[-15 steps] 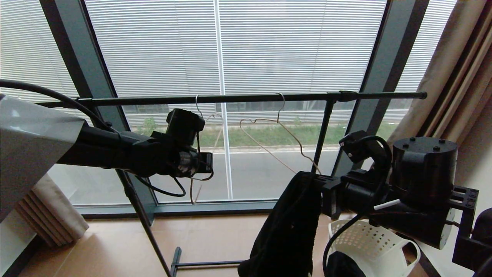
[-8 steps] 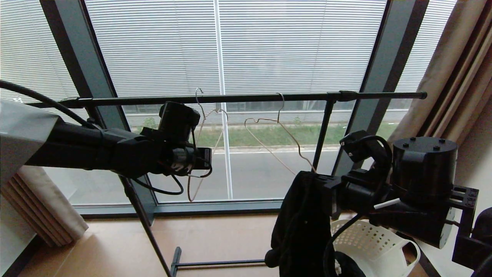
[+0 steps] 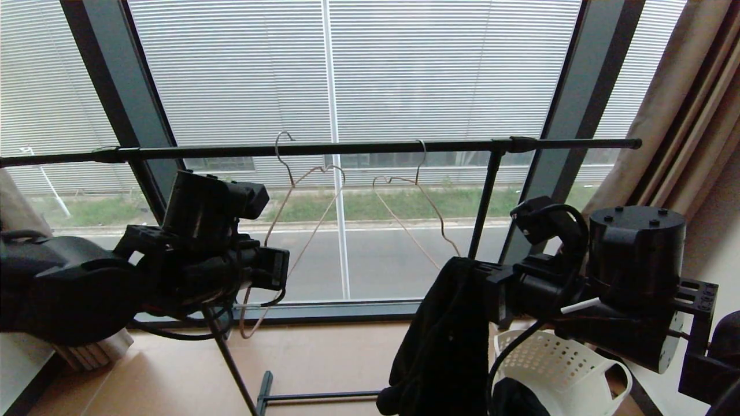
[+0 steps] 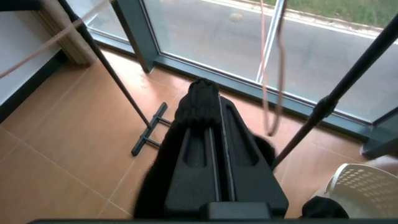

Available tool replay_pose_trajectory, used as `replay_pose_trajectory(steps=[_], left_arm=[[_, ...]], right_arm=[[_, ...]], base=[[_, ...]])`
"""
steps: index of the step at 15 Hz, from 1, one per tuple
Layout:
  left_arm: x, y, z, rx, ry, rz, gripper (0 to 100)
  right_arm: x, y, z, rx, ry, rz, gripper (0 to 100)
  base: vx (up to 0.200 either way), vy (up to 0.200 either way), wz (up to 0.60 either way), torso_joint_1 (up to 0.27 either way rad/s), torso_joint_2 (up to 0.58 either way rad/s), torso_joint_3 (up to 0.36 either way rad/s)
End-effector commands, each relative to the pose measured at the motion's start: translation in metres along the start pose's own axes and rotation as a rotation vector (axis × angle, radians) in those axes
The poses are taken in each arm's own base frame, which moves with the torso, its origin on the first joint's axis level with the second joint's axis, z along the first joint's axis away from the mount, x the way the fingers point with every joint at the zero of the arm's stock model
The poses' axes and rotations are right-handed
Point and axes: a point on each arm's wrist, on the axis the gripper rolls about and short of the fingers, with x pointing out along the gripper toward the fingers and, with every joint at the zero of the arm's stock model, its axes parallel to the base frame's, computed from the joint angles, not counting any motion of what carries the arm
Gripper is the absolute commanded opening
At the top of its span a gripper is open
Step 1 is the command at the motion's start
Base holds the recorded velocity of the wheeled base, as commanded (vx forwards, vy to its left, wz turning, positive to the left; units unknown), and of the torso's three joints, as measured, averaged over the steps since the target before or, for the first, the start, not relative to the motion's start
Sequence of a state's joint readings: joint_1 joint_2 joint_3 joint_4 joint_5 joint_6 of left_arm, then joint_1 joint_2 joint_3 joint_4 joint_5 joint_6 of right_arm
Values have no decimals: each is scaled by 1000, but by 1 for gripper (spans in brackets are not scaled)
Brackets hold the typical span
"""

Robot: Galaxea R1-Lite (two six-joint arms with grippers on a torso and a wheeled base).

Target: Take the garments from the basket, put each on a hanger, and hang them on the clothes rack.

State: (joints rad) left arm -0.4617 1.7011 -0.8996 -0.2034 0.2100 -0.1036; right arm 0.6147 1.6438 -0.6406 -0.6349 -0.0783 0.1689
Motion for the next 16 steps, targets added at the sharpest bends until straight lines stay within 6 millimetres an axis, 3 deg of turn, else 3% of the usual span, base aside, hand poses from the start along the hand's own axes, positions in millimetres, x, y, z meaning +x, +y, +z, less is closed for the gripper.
replay_pose_trajectory(steps=[1, 5, 6, 8, 12, 16], left_arm=[[-25, 6, -16, 29, -32, -19, 0], [-57, 15, -53, 72, -44, -80, 0], [-73, 19, -74, 144, -27, -135, 0], [-91, 24, -94, 238, -31, -197, 0], [-105, 26, -116, 326, -34, -360, 0], [-106, 17, -120, 427, -47, -464, 0]], right_arm=[[0, 0, 0, 0, -1, -4, 0], [0, 1, 2, -64, -10, -120, 0], [1, 5, 2, -144, -24, -242, 0], [12, 12, -1, -223, -12, -377, 0], [25, 18, 3, -298, -18, -549, 0], [29, 18, 9, -291, -33, -597, 0]], base=[[0, 0, 0, 0, 0, 0], [0, 0, 0, 0, 0, 0], [0, 0, 0, 0, 0, 0], [0, 0, 0, 0, 0, 0], [0, 0, 0, 0, 0, 0], [0, 0, 0, 0, 0, 0]])
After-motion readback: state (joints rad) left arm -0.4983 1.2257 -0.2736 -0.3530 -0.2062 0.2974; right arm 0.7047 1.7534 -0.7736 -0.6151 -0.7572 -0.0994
